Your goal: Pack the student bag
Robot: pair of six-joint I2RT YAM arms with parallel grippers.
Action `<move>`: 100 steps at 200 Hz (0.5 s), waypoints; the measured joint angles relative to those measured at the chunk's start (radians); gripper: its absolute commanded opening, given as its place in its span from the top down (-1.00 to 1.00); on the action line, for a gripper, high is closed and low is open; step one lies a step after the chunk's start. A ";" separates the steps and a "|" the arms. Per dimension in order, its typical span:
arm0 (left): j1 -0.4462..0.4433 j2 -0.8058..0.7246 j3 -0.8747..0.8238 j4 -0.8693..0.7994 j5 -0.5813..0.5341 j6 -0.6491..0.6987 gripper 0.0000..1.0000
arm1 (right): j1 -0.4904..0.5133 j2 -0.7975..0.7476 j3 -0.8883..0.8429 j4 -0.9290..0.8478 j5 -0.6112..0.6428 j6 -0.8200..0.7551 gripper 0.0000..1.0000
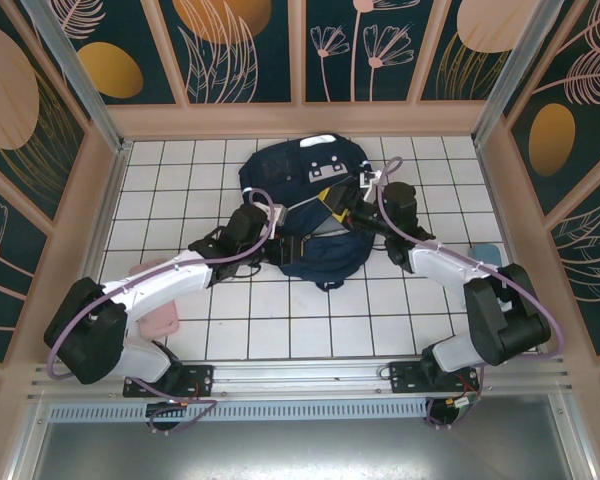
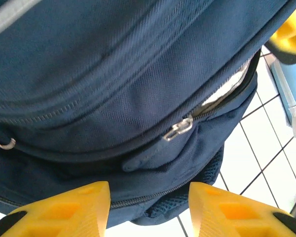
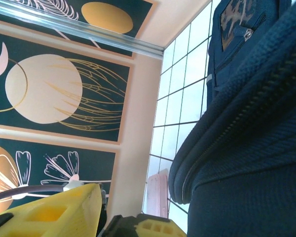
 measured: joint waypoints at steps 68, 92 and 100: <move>-0.003 0.085 0.016 0.065 -0.022 -0.052 -0.25 | 0.011 0.007 0.011 -0.002 0.001 0.002 -0.12; -0.005 0.103 0.028 0.059 -0.040 -0.071 -0.26 | 0.012 0.007 0.011 -0.009 0.004 0.001 -0.12; -0.005 0.106 0.028 0.063 -0.039 -0.077 -0.22 | 0.012 0.007 0.011 -0.009 0.004 0.001 -0.12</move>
